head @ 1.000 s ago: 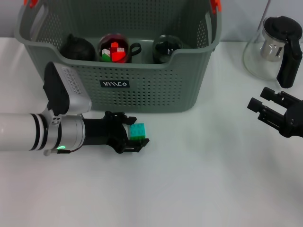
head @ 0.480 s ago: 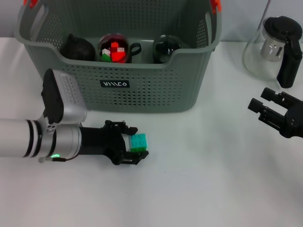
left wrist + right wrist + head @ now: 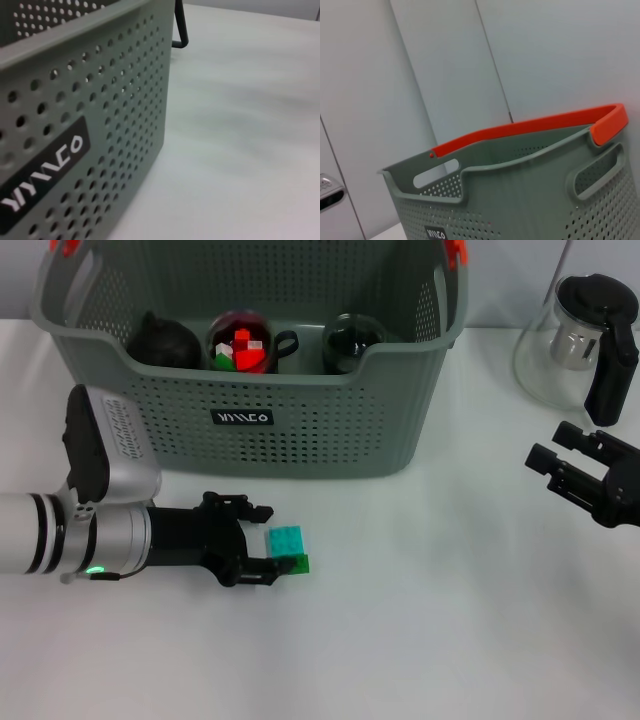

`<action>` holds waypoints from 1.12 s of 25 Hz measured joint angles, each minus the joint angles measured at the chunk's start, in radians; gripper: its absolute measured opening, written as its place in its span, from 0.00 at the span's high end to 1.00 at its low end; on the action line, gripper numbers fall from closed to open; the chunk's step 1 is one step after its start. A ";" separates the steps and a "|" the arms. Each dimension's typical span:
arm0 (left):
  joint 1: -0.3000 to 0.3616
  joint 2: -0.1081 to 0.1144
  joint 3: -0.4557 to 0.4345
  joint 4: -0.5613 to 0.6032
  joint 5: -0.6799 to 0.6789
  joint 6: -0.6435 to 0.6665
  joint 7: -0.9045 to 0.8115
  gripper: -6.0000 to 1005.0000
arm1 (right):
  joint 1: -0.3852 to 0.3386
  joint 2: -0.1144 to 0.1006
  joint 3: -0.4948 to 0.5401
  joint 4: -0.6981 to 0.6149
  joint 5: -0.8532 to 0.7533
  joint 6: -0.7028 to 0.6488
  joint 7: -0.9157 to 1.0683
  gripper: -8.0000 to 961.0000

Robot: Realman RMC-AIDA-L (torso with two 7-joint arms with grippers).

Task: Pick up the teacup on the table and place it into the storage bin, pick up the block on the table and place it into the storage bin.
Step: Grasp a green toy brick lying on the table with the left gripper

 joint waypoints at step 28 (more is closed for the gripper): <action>0.041 -0.005 -0.044 0.025 0.000 -0.006 0.069 0.27 | -0.003 -0.003 0.000 0.000 0.002 -0.003 0.000 0.33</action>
